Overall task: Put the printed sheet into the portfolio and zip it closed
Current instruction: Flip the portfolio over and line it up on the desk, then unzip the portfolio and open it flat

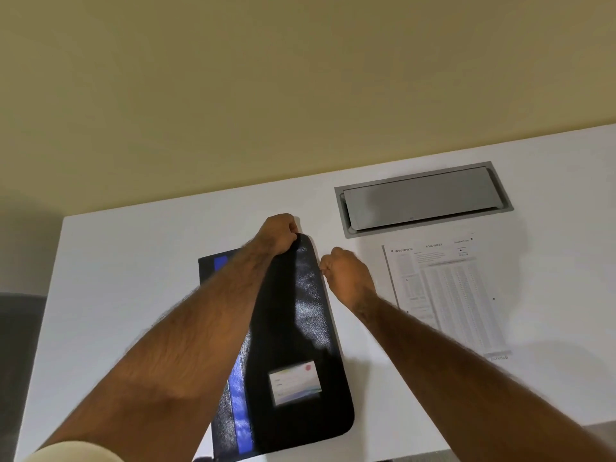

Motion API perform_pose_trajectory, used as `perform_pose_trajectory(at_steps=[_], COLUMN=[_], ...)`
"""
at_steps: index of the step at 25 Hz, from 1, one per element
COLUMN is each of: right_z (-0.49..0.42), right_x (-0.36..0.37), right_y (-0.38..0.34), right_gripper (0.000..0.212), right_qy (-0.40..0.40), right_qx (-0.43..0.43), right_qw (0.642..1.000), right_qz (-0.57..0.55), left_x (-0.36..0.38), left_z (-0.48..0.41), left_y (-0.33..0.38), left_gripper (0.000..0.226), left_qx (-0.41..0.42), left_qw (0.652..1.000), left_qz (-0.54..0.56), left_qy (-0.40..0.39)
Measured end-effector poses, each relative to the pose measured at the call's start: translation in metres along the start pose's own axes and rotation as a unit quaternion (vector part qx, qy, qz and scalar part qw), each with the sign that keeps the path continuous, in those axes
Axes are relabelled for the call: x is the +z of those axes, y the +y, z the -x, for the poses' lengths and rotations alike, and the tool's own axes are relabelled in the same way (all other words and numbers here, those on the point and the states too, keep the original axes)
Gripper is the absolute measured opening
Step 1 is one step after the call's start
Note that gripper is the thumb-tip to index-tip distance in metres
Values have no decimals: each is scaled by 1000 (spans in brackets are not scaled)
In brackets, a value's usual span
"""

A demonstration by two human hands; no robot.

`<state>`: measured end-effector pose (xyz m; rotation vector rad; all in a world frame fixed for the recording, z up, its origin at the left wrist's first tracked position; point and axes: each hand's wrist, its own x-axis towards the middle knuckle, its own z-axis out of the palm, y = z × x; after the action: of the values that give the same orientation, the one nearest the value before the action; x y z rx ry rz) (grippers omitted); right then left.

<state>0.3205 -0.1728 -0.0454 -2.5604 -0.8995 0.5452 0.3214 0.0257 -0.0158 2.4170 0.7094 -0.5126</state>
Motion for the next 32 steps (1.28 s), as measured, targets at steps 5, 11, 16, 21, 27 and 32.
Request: perform_pose_trajectory(at_steps=[5, 11, 16, 21, 27, 32], right_z=[63, 137, 147, 141, 144, 151], right_x=[10, 29, 30, 21, 24, 32], right_y=[4, 13, 17, 15, 11, 3], right_gripper=[19, 11, 16, 19, 17, 16], right_qy=[-12, -35, -33, -34, -9, -5], right_qx=[-12, -9, -8, -26, -10, 12], right_qw=[1000, 999, 999, 999, 999, 999], right_qz=[-5, -25, -24, 6, 46, 50], left_x=[2, 10, 47, 142, 195, 197], left_z=[4, 9, 90, 261, 332, 331], left_y=[2, -2, -2, -48, -107, -114], left_gripper=[9, 8, 55, 105, 122, 122], left_qx=[-15, -23, 44, 90, -59, -72], left_qw=[1000, 1000, 989, 984, 985, 981], left_qz=[3, -8, -68, -109, -147, -168], left_qy=[-2, 17, 126, 112, 64, 62])
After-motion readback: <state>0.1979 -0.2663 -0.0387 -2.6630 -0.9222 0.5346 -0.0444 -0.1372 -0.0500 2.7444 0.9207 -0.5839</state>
